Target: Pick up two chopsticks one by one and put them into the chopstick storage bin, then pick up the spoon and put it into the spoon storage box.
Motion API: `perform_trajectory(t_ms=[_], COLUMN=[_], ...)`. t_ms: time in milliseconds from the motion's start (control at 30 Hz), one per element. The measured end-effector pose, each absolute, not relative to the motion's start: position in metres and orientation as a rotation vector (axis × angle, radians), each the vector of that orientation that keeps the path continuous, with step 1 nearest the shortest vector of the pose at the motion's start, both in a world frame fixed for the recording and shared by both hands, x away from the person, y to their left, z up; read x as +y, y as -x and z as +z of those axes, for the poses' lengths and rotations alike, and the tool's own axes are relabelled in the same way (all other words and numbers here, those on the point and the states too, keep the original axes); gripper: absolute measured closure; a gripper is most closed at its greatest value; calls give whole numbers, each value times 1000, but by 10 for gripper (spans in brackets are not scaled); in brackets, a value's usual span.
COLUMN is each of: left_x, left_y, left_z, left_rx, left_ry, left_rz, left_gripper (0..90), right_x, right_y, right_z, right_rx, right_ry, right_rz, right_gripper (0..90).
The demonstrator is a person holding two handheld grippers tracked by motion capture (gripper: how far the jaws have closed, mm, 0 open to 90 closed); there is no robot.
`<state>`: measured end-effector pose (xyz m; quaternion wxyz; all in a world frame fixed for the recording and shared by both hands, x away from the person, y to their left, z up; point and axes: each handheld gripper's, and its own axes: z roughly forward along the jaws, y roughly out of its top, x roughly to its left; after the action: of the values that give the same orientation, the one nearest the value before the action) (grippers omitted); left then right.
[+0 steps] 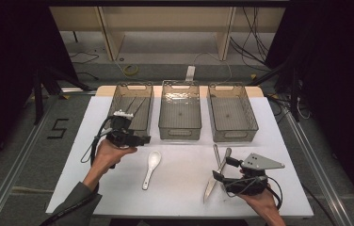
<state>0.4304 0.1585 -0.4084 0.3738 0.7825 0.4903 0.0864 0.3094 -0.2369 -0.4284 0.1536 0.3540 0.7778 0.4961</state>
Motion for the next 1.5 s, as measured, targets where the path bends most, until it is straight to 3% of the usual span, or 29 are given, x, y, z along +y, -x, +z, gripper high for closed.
perform_trajectory(t_ms=[600, 1133, 1300, 1500], left_x=[141, 135, 131, 130], left_y=[-399, -388, -384, -381], left_z=[-427, -439, -444, -448], left_rx=[1209, 1229, 1227, 1224], left_ry=[-2105, -2253, -2308, -2350], left_rz=[227, 140, 125, 129], left_gripper=[192, 184, 207, 302], right_x=[-239, -238, -238, -237], right_y=[-310, -311, -310, -310], right_z=[-429, -429, -429, -429], right_rx=[2214, 2221, 2220, 2232], right_ry=[-1026, -1020, -1018, -1010], right_rz=[1440, 1438, 1438, 1426], right_gripper=[276, 276, 276, 276])
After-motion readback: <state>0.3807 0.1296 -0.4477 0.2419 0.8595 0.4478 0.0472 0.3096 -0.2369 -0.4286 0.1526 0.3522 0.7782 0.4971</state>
